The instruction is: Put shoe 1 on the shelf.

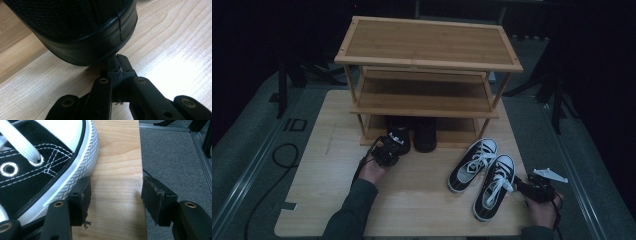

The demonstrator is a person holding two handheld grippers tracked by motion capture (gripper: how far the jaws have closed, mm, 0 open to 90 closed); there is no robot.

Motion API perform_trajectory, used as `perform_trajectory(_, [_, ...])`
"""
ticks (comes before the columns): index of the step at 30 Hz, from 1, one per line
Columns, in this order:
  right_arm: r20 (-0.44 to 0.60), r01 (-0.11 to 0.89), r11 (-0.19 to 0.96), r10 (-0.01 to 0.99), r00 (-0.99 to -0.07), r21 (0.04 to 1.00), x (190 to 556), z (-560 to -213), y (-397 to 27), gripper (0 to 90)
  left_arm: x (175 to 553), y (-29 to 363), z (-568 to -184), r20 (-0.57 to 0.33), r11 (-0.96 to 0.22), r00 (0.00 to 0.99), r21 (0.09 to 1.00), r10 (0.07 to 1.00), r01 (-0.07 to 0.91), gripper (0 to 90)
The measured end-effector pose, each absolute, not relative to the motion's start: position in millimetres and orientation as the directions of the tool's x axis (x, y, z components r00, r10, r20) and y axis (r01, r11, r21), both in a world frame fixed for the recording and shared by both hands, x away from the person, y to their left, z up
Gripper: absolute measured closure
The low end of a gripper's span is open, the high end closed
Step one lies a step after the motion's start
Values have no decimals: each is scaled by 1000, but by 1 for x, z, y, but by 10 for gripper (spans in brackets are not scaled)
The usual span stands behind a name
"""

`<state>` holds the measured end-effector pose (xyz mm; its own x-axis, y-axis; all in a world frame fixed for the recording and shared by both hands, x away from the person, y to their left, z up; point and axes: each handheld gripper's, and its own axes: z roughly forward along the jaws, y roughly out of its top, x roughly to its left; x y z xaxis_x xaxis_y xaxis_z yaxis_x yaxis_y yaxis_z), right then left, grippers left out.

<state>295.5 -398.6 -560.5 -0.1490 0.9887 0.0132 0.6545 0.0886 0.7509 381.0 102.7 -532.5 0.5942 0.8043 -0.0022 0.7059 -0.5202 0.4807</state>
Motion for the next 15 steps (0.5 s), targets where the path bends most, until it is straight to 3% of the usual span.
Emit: perform_trajectory(15, [13,655,89,989,-149,751,296,-560,-399,406,391,99,-533,-5,-517,589,471,808,714,900])
